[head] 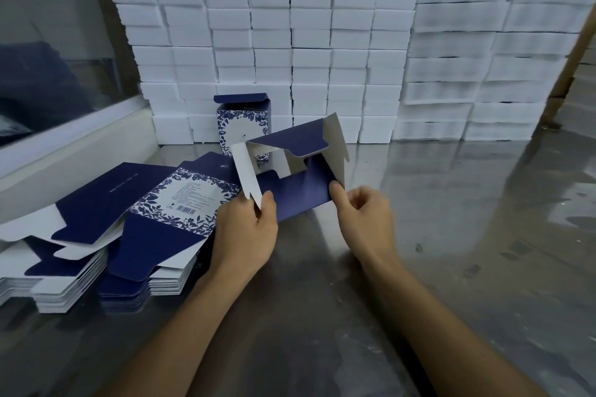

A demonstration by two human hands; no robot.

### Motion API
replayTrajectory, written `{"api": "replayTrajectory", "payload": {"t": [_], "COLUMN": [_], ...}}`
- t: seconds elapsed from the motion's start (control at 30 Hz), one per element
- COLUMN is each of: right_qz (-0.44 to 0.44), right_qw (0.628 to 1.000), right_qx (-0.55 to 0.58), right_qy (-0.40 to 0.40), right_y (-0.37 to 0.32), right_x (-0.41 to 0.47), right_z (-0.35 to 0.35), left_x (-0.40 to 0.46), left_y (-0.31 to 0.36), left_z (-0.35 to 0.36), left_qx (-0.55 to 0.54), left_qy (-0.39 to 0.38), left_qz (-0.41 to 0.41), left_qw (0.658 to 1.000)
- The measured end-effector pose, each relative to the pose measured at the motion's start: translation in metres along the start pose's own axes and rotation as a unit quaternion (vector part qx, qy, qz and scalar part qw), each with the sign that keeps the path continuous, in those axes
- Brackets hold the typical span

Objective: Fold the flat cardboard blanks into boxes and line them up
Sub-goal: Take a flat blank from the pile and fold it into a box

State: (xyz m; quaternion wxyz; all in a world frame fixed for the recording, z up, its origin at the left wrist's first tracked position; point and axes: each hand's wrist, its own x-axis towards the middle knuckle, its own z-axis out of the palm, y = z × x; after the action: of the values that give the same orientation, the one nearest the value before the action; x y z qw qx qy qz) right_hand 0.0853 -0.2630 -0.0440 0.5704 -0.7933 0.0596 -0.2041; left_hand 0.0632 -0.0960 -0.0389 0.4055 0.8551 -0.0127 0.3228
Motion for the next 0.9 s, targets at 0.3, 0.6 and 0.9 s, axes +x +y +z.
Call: {"api": "replayTrajectory", "payload": {"t": [0.3,0.6,0.9], "right_qz": [-0.192,-0.199,-0.190], "right_qw": [0.970,0.968,0.979], "right_qx": [0.148,0.146,0.073], "right_qy": [-0.018,-0.043,-0.019], "right_y": [-0.013,-0.012,-0.006], "right_x": [-0.008,-0.008,-0.007], "right_z": [-0.006,0.000,0.003], "left_x": [-0.006,-0.002,-0.003], "left_y": [-0.002,0.002,0.006], "left_z": [0.000,-0.007,-0.006], "left_qx": [0.035,-0.042,-0.046], "left_qy": [0.043,0.087,0.103], "left_qz": [0.039,0.113,0.089], "left_qw": [0.998,0.989,0.990]}}
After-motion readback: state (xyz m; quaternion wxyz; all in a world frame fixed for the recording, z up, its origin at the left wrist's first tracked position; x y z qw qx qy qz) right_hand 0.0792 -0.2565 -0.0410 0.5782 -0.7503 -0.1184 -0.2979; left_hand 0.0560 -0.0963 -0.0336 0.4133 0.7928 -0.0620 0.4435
